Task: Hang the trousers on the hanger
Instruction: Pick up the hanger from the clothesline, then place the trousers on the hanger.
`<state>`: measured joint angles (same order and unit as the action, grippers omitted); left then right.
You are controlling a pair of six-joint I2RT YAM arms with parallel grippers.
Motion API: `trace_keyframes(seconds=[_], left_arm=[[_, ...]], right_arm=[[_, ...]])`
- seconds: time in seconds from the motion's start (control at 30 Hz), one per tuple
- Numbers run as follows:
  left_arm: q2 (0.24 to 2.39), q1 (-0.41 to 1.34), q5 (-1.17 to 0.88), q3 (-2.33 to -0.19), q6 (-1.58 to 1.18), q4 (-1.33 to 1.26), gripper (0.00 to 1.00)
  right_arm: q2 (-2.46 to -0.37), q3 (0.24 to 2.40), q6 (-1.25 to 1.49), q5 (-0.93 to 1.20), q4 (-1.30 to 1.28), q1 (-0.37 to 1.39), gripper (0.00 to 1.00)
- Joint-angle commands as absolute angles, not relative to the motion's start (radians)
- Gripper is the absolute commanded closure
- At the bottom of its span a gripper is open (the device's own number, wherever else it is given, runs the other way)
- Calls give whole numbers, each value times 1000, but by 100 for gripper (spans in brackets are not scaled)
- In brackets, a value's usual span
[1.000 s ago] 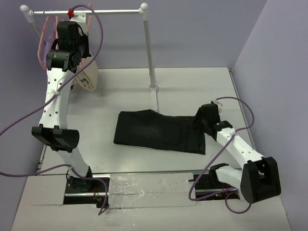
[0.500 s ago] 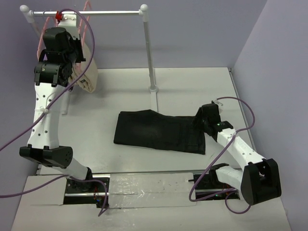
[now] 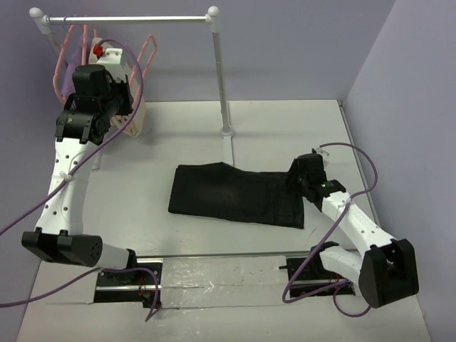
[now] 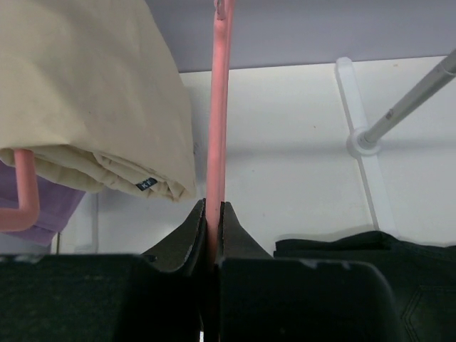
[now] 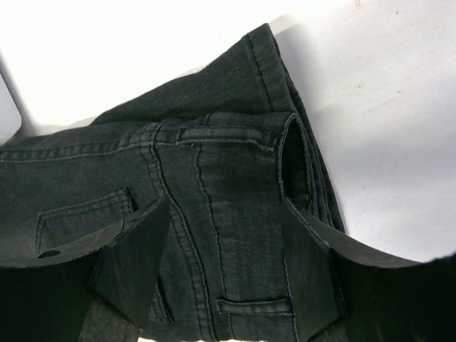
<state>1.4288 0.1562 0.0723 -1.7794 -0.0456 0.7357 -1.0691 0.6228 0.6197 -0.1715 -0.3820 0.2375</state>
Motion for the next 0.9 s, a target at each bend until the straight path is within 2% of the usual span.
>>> trace_keyframes(seconds=[0.0,0.23,0.47,0.63,0.87], left_arm=[[1327,156,-12,-1770,-83,666,100],[1194,156,-176,-1605,-80,712,100],[1089,163,-273,-1369,-54,695,100],[1048,187,-265,-1257,-48,666,100],[1020,215,-250,-1180,-57,608,100]], right_arm=[[-1022,687,630,-210,-397,279,30],[-988,830,715,-91,-350,400,33],[-1121,992,934,-12,-7,667,36],[-1356,1168,1064,-26,192,831,37],[-1707,1425,1186,21,189,897,38]])
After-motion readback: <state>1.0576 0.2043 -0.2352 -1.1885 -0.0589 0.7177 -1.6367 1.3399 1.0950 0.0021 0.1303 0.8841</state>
